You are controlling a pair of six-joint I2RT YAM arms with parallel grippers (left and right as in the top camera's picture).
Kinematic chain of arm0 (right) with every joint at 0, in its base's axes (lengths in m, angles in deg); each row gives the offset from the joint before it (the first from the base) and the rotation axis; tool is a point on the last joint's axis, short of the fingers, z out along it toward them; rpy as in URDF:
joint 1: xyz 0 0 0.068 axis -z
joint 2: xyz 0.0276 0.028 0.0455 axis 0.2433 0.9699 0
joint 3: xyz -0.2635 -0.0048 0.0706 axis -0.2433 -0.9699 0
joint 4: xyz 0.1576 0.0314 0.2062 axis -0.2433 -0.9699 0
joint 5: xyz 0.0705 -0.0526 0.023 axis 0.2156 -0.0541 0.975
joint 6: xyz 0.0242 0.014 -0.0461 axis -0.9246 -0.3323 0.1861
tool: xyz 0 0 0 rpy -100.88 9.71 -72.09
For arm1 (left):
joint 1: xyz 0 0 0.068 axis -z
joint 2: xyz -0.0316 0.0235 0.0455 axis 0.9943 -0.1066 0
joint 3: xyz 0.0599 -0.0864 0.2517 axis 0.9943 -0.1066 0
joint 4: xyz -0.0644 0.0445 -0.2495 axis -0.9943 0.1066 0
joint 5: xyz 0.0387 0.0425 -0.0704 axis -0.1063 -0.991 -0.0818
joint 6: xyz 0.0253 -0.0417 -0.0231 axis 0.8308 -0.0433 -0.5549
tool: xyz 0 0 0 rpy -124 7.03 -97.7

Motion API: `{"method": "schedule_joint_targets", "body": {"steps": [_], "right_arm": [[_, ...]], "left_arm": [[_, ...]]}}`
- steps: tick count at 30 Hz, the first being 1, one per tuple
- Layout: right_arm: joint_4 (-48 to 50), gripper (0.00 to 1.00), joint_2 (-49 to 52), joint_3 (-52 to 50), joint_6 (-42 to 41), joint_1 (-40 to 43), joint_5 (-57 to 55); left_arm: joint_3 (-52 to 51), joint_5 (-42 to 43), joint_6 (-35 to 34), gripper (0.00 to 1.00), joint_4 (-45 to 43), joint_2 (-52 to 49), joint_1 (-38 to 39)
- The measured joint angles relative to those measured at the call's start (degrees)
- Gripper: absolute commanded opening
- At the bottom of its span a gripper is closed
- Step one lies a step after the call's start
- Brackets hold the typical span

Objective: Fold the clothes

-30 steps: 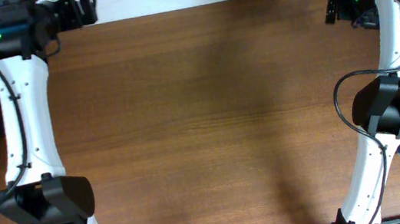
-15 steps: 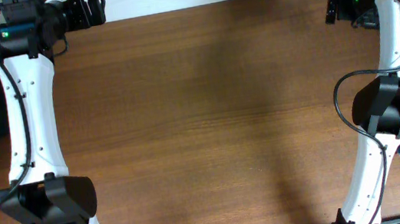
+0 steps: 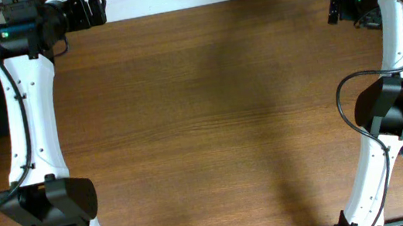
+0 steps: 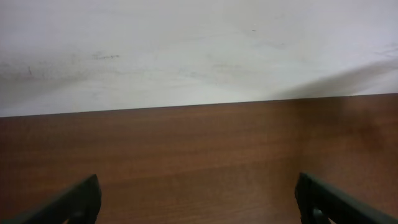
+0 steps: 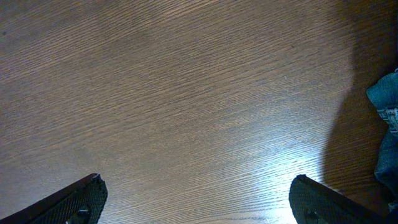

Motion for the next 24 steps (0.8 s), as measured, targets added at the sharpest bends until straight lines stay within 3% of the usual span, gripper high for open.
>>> {"method": "schedule_joint_targets", "body": {"steps": [9, 24], "right_arm": [[0.0, 0.99, -6.4, -0.2, 0.0, -2.0, 0.0], [0.0, 0.99, -43.5, 0.0, 0.0, -2.6, 0.1]], "left_arm": [[0.0, 0.0, 0.0, 0.99, 0.0, 0.0, 0.0], [0.0, 0.0, 0.0, 0.99, 0.0, 0.0, 0.0]]}}
